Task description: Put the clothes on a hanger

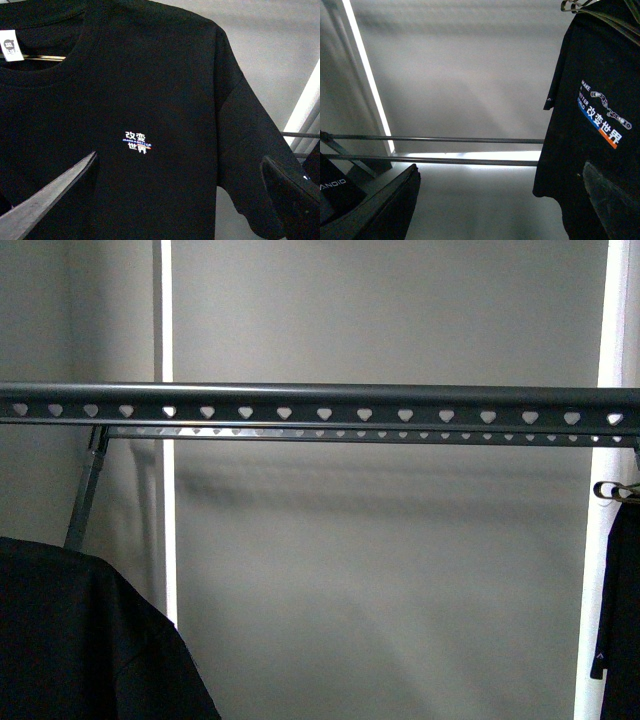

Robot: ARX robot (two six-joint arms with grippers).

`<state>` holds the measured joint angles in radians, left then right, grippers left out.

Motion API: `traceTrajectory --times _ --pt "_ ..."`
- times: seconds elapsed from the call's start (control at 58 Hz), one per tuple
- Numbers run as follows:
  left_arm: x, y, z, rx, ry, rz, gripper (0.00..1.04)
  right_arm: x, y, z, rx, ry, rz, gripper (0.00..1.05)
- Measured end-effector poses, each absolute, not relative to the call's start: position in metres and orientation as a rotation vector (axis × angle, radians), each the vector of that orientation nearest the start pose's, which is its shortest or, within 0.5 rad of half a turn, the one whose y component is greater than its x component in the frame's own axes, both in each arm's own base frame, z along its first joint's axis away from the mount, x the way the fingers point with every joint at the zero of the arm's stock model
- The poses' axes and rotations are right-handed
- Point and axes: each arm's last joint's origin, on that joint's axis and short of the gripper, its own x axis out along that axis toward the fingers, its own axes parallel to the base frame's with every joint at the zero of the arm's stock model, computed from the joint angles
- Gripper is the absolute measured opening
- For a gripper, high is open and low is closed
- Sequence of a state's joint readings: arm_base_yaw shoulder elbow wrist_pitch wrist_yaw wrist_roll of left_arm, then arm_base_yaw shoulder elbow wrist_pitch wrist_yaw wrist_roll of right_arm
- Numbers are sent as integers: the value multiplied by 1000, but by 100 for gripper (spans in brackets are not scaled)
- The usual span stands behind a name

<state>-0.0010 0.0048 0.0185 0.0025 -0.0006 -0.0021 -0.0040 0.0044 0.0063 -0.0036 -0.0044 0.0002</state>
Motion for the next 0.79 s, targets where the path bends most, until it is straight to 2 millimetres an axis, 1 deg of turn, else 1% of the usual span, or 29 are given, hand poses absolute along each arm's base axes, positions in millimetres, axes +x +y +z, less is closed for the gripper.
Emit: traceTrajectory --times 0.362,0.431,0.483,0.517,0.534,0.621,0.655,0.707,0.759,0.776,0.793 --pt "97 0 170 -3 -12 -2 98 98 0 165 1 2 0 97" --pt "99 -1 167 -56 97 -132 98 98 0 165 1 2 0 97" --pt "108 -3 171 -132 155 -110 98 98 0 165 0 2 0 97" --pt "115 -4 179 -181 163 -57 98 98 0 165 0 2 -1 97" --pt "121 -4 187 -231 175 -17 98 98 0 165 0 2 -1 97" --pt "141 -3 206 -348 228 100 98 98 0 165 0 2 0 97" --pt "155 -2 214 -418 250 168 98 98 0 165 1 2 0 97" --pt "172 -2 222 -473 257 230 98 98 0 165 1 2 0 97" --pt "199 -1 233 -555 244 311 98 98 0 165 1 2 0 97" --pt "203 -1 231 -567 256 322 98 98 0 165 0 2 0 97" --pt "208 -1 235 -587 245 336 98 98 0 165 0 2 0 97"
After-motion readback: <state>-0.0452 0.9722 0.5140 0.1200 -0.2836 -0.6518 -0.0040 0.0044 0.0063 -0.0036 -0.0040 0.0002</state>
